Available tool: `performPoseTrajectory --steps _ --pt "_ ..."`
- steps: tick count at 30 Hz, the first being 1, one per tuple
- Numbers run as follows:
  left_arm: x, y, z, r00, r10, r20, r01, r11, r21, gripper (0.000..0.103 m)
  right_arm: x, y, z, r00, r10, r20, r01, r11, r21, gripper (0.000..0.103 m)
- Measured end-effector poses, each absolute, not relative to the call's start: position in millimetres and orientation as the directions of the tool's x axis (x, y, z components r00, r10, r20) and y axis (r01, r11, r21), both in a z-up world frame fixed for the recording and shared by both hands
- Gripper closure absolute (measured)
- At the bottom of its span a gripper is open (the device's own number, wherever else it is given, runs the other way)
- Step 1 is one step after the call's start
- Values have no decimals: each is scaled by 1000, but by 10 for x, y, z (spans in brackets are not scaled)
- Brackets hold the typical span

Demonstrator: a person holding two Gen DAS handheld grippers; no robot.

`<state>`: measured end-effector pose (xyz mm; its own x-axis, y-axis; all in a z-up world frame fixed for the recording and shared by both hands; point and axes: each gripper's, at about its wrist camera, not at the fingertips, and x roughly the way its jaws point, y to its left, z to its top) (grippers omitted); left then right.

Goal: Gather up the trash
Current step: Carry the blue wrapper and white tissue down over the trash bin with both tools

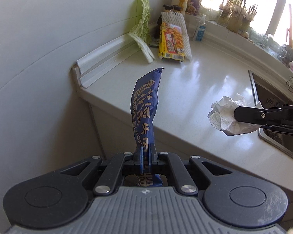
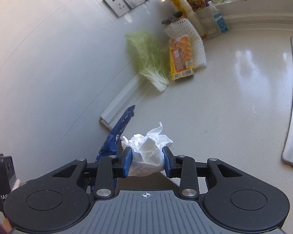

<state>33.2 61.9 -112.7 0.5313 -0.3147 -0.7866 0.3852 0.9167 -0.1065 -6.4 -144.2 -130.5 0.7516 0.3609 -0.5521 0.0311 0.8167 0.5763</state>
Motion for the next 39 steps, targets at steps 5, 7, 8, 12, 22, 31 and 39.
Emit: performPoseTrajectory --steps 5,7,8,12,22,31,39 --pt "174 939 -1392 479 -285 -831 321 937 -136 99 -157 -1114 -1522 705 395 -590 -4 833 553 70" --pt "117 1046 -1511 452 -271 -850 296 944 -144 99 -199 -984 -1656 680 410 -608 -7 833 553 70" --pt "83 1093 -1570 439 -266 -858 286 947 -147 99 -218 -919 -1738 665 418 -619 -4 831 557 70" --pt "-36 1247 -1802 391 -240 -889 257 955 -144 99 -292 -724 -2038 620 431 -656 19 827 561 70" --pt "-187 1453 -2358 268 -200 -943 244 960 -135 99 -524 -458 -2650 524 431 -734 79 834 546 70" --pt "-168 1580 -2905 108 -179 -978 233 961 -150 99 -603 -396 -3247 451 431 -782 210 800 563 70" --pt "-88 1521 -3359 30 -98 -995 274 958 -87 99 -632 -258 -3751 368 419 -830 294 795 531 70"
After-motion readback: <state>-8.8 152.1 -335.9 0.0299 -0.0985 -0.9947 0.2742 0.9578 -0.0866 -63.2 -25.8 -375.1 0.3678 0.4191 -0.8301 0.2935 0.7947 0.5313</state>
